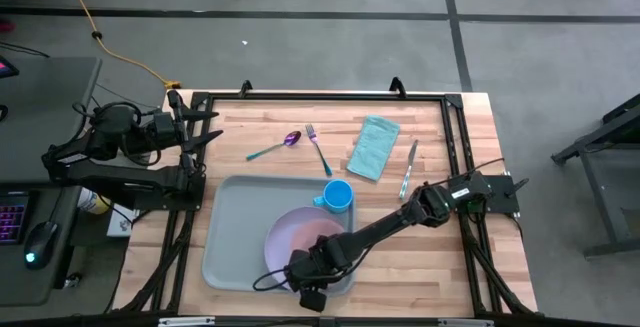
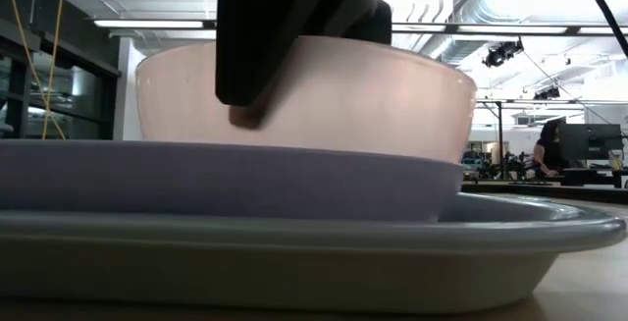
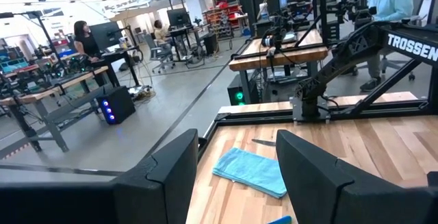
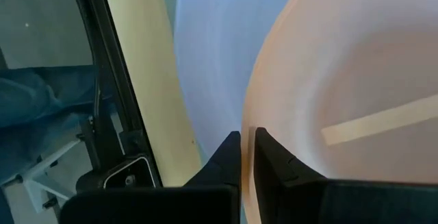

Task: Set up tray
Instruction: Put the light orange bowl on top of the purple plate on the serving tray

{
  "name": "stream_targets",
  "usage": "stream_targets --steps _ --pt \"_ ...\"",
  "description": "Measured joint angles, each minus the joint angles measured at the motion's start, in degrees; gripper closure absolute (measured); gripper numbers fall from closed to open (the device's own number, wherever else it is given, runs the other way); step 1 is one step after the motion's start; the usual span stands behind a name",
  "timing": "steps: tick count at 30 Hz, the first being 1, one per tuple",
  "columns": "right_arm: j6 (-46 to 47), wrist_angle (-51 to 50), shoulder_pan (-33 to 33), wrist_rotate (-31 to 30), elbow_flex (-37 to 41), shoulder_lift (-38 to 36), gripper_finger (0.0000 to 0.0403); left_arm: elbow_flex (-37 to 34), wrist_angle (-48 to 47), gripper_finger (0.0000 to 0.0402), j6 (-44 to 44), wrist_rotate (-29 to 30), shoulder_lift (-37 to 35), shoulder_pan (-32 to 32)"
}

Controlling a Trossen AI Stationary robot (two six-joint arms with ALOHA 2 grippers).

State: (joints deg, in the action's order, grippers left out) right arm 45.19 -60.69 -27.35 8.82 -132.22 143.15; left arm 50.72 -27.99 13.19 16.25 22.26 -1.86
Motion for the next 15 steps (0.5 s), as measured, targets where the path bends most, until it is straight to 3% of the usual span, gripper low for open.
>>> stream_targets --steps 15 --pt "0.57 -4.20 -1.36 -0.88 0.00 -0.02 0.0403 0.00 0.00 0.0174 -0.05 -0.04 0.00 0.00"
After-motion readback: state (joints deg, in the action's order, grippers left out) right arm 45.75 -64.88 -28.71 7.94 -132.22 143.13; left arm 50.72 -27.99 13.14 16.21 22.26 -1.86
